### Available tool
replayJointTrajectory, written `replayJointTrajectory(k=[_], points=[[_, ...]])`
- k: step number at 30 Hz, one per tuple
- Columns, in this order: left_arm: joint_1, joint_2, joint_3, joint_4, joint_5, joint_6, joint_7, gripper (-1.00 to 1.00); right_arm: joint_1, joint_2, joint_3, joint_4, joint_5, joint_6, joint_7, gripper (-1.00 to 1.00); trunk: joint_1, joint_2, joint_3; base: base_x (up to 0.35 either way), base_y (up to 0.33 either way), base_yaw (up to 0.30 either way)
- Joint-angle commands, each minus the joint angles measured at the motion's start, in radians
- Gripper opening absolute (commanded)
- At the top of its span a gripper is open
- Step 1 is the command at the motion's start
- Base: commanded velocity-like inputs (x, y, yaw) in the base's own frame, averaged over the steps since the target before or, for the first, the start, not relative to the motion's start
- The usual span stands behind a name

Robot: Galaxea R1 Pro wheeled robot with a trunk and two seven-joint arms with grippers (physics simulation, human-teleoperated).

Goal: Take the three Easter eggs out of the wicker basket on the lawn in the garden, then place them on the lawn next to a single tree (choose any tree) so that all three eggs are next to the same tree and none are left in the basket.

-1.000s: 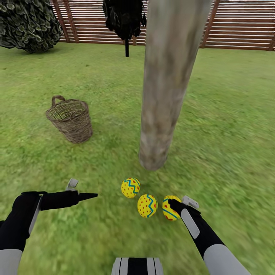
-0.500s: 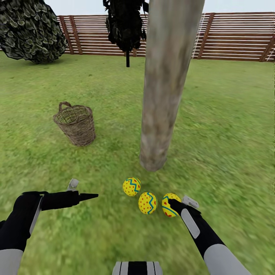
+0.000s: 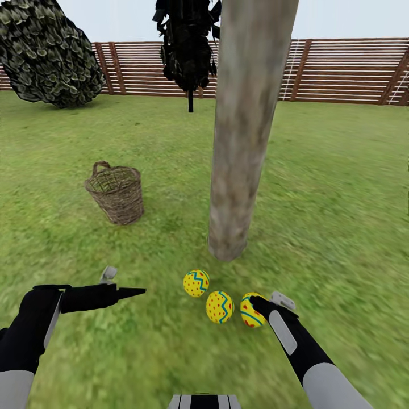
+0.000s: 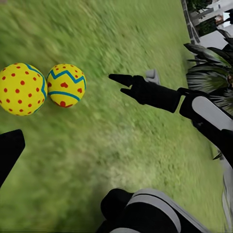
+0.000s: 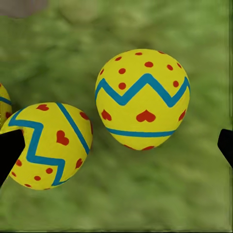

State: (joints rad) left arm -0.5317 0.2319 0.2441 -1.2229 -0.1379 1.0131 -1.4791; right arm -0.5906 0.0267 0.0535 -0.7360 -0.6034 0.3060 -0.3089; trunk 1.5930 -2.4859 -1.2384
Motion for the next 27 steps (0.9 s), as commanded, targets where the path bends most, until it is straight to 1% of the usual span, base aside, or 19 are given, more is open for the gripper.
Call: replayJointTrajectory(k=[1, 4, 7, 11, 14, 18, 20, 22, 23, 25, 26, 27], points=[[-0.001, 0.000, 0.001, 0.000, -0.013, 0.010, -0.009, 1.00, 0.000, -0.001, 0.003, -0.002, -0.009, 0.002, -0.009, 1.00, -0.004, 0.007, 0.002, -0.247, 0.039, 0.000], [-0.001, 0.000, 0.002, 0.000, -0.021, 0.009, -0.008, 1.00, 0.000, -0.001, 0.003, -0.002, -0.009, 0.002, -0.009, 1.00, -0.016, 0.028, 0.012, -0.274, 0.057, 0.000], [-0.001, -0.002, 0.003, 0.005, -0.037, 0.008, -0.005, 1.00, 0.000, -0.001, 0.003, -0.002, -0.009, 0.002, -0.009, 1.00, -0.027, 0.049, 0.021, -0.134, 0.025, 0.000], [-0.001, -0.006, 0.004, 0.007, -0.082, 0.008, 0.007, 1.00, 0.000, -0.001, 0.003, -0.002, -0.009, 0.002, -0.008, 1.00, -0.043, 0.077, 0.034, -0.125, 0.008, 0.000], [-0.001, -0.006, 0.005, 0.008, -0.092, 0.009, 0.010, 1.00, 0.000, -0.001, 0.004, -0.002, -0.009, 0.003, -0.008, 1.00, -0.054, 0.098, 0.043, -0.257, 0.034, 0.000], [-0.001, -0.005, 0.006, 0.008, -0.096, 0.008, 0.021, 1.00, 0.000, -0.001, 0.005, -0.002, -0.009, 0.011, -0.008, 1.00, -0.070, 0.126, 0.056, -0.252, 0.040, 0.000], [-0.001, -0.004, 0.008, 0.014, -0.097, 0.007, 0.073, 1.00, 0.003, -0.006, 0.005, -0.007, -0.009, 0.028, -0.010, 1.00, -0.077, 0.140, 0.062, -0.087, 0.011, 0.000], [-0.001, -0.001, 0.011, 0.037, -0.098, 0.005, 0.159, 1.00, 0.009, -0.008, 0.004, -0.010, -0.007, 0.067, -0.011, 1.00, -0.085, 0.154, 0.068, -0.036, 0.004, 0.000], [-0.001, 0.000, 0.011, 0.045, -0.098, 0.004, 0.183, 1.00, 0.009, -0.009, 0.004, -0.009, -0.007, 0.076, -0.011, 1.00, -0.089, 0.161, 0.071, -0.022, 0.003, 0.000], [-0.001, 0.000, 0.013, 0.080, -0.098, 0.001, 0.286, 1.00, 0.012, -0.012, 0.004, -0.011, -0.007, 0.098, -0.012, 1.00, -0.096, 0.175, 0.078, -0.012, 0.001, 0.000], [-0.001, -0.001, 0.013, 0.091, -0.098, 0.000, 0.312, 1.00, 0.013, -0.011, 0.004, -0.014, -0.006, 0.101, -0.012, 1.00, -0.100, 0.182, 0.081, -0.007, 0.001, 0.000], [-0.001, -0.002, 0.013, 0.114, -0.097, -0.002, 0.363, 1.00, 0.014, -0.008, 0.004, -0.018, -0.006, 0.108, -0.015, 1.00, -0.104, 0.189, 0.084, -0.005, 0.001, 0.000]])
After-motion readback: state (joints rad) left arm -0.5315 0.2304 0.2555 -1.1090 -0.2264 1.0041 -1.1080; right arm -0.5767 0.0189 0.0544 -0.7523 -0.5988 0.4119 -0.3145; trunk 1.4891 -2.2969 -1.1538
